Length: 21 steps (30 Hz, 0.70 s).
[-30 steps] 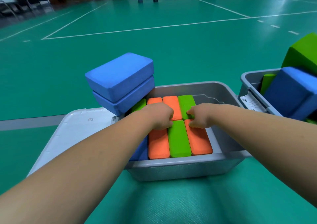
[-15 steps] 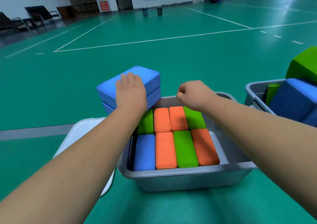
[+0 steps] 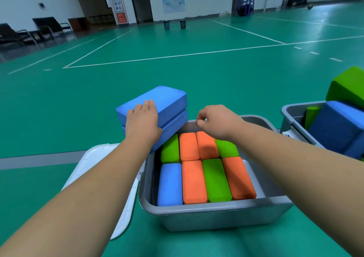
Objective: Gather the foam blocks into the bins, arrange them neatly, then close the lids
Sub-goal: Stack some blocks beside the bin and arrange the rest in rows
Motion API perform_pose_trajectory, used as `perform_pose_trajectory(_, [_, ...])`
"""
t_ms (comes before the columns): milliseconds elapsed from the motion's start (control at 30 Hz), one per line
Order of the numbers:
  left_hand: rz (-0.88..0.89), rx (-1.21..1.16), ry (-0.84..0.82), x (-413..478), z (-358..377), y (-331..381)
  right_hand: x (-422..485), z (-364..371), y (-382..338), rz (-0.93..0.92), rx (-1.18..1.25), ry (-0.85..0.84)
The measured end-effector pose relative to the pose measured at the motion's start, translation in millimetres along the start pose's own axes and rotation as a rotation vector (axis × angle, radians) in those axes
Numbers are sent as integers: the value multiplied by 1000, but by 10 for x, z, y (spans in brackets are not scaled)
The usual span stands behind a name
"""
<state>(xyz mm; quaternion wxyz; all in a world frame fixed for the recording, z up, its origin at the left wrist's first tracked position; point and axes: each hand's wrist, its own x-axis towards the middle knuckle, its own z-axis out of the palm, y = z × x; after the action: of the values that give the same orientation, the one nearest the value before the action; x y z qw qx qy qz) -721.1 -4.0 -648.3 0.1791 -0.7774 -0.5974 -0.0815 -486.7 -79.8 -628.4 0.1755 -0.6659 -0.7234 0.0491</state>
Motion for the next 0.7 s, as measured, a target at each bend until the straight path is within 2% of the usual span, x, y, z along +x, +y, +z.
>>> perform_pose_trajectory(233, [77, -39, 109, -48, -111, 66, 57, -89, 137, 113, 120, 53])
perform_pose_trajectory(367, [167, -113, 210, -39, -301, 337, 70, -168, 214, 274, 423, 75])
perform_pose_trajectory(467, [243, -218, 248, -95, -477, 654, 84, -255, 315, 411, 690, 195])
perform_pose_trajectory(567, [294, -359, 202, -162, -563, 960, 85, -478, 409, 581, 1059, 350])
perform_pose_trajectory(633, [326, -461, 153, -209, -547, 1138, 44, -613, 521, 651, 1055, 463])
perform_pose_trajectory(700, [377, -532, 122, -259, -492, 1312, -36, -674, 684, 703, 861, 544])
